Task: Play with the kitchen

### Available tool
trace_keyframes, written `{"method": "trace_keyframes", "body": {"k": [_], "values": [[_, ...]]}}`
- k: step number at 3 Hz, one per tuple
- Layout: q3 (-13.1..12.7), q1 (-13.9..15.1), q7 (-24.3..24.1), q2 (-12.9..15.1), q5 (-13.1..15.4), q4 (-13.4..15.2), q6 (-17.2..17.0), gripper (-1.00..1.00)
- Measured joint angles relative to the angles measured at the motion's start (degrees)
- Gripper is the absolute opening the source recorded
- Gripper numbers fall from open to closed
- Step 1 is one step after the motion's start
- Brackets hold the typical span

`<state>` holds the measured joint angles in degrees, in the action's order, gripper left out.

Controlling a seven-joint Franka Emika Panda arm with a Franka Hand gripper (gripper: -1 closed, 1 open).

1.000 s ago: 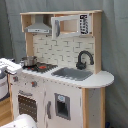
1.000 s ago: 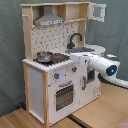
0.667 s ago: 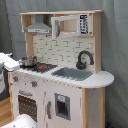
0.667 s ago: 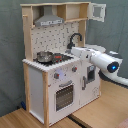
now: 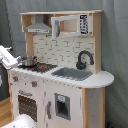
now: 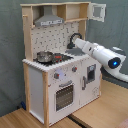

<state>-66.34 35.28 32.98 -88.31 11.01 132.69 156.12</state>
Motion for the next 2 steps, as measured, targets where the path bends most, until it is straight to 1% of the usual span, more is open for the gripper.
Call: {"method": "trace_keyframes", "body": {"k": [1, 2], "values": [[2.0, -0.4, -4.7, 0.0, 2.8, -0.3, -2.5, 1.00], [4.4, -0.9, -9.4, 0.0, 6.1, -0.4, -5.2, 1.00]]}}
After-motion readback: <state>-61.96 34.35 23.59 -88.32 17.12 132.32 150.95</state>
